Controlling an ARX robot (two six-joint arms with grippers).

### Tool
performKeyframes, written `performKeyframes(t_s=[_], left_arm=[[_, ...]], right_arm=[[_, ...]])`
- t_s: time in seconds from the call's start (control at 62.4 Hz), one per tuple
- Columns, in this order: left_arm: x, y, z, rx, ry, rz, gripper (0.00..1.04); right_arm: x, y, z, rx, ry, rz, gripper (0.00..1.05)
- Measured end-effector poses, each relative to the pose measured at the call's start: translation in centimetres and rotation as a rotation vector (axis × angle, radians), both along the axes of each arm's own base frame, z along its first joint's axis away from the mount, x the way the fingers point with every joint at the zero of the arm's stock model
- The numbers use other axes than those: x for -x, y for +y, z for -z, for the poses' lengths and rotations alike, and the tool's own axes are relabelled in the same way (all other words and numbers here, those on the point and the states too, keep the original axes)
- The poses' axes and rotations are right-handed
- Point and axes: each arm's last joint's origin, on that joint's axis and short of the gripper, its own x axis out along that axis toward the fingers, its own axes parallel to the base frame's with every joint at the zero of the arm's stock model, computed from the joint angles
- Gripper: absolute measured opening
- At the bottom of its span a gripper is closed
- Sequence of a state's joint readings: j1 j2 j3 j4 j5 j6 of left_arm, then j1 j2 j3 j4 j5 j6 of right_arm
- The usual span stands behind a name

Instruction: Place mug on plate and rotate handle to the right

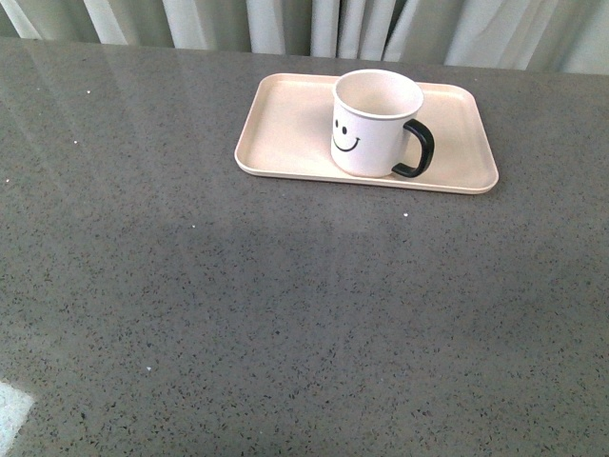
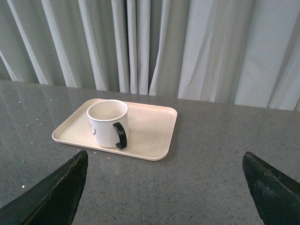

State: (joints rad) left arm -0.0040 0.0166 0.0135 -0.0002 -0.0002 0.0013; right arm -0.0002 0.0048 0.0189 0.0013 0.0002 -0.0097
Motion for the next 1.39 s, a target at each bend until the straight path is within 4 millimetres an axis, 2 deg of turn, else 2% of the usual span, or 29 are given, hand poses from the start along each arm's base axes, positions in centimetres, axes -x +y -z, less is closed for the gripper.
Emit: performKeyframes(t_s=[0.176,0.272,0.433,0.497,0.529,0.577,0.657,0.705,0.785,0.817,0.913,1.01,1.122,1.17,1.266,1.394], left_arm=[[0.0,0.0,0.0,0.000,0.000,0.000,0.34],[0.0,0.0,0.0,0.000,0.000,0.000,0.57],[0.0,0.0,0.0,0.000,-0.001,0.000,0.84],[0.0,0.0,0.0,0.000,-0.001,-0.002,0.94],[0.0,0.0,0.0,-0.001,-0.001,0.001,0.97],[0.0,0.0,0.0,-0.001,-0.001,0.000,0.95],[0.0,0.0,0.0,-0.001,-0.001,0.000,0.96],[0.0,0.0,0.0,-0.001,-0.001,0.000,0.96],[0.0,0.0,0.0,0.000,-0.001,0.000,0.96],[0.0,0.0,0.0,-0.001,-0.001,0.000,0.96],[0.0,0.0,0.0,-0.001,-0.001,0.000,0.96],[0.0,0.0,0.0,0.000,-0.001,0.000,0.96],[0.0,0.0,0.0,-0.001,-0.001,0.000,0.96],[0.0,0.0,0.0,0.000,-0.001,0.000,0.96],[0.0,0.0,0.0,0.000,-0.001,0.000,0.96],[0.0,0.0,0.0,-0.001,-0.001,0.000,0.96]], right_arm=[[0.0,0.0,0.0,0.000,0.000,0.000,0.96],[0.0,0.0,0.0,0.000,0.000,0.000,0.96],[0.0,0.0,0.0,0.000,0.000,-0.001,0.96],[-0.1,0.0,0.0,-0.022,0.219,-0.148,0.96],[-0.6,-0.3,-0.6,-0.102,0.449,-0.257,0.96],[-2.7,-0.6,-2.4,-0.167,0.553,-0.339,0.96],[-6.5,-1.1,-5.9,-0.127,0.501,-0.322,0.96],[-8.6,-1.3,-7.2,-0.108,0.484,-0.297,0.96],[-14.8,-1.1,-8.7,-0.092,0.523,-0.241,0.96],[-17.6,-0.6,-8.5,-0.094,0.560,-0.221,0.96],[-22.1,0.5,-7.4,-0.110,0.630,-0.205,0.96],[-25.9,1.9,-6.1,-0.118,0.691,-0.174,0.96],[-29.3,3.2,-4.5,-0.129,0.762,-0.151,0.96],[-31.2,3.9,-3.1,-0.150,0.815,-0.132,0.96],[-32.9,4.3,-0.9,-0.200,0.895,-0.096,0.96],[-33.8,4.6,-0.3,-0.239,0.912,-0.075,0.96]])
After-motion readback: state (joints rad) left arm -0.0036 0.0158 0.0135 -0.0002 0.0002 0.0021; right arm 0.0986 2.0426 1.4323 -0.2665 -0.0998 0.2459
